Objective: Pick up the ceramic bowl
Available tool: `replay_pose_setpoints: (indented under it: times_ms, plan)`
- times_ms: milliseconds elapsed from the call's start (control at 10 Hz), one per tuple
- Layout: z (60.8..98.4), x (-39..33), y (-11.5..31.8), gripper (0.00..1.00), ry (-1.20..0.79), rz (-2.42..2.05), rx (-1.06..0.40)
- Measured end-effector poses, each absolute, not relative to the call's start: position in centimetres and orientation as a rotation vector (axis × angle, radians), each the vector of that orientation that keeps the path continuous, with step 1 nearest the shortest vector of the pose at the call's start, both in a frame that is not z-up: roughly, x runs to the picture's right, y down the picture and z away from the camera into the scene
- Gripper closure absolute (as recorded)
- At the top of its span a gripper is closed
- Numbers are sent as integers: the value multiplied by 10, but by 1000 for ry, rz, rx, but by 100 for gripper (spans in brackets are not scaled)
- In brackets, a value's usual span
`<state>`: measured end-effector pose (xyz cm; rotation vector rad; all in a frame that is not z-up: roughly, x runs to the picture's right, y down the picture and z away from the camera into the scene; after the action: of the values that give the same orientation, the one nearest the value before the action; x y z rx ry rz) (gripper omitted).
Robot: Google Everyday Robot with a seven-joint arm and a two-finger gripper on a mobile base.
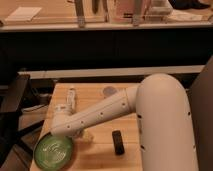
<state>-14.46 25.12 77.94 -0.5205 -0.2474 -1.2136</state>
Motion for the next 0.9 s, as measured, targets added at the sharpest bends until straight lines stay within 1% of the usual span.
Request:
replay_pose_setpoints:
  times_ms: [100, 500, 900]
  plan:
    - [780, -149, 245, 20, -276, -1219, -509]
    - [761, -170, 212, 20, -432, -1233, -451]
    - [760, -188, 219, 20, -529, -1252, -495]
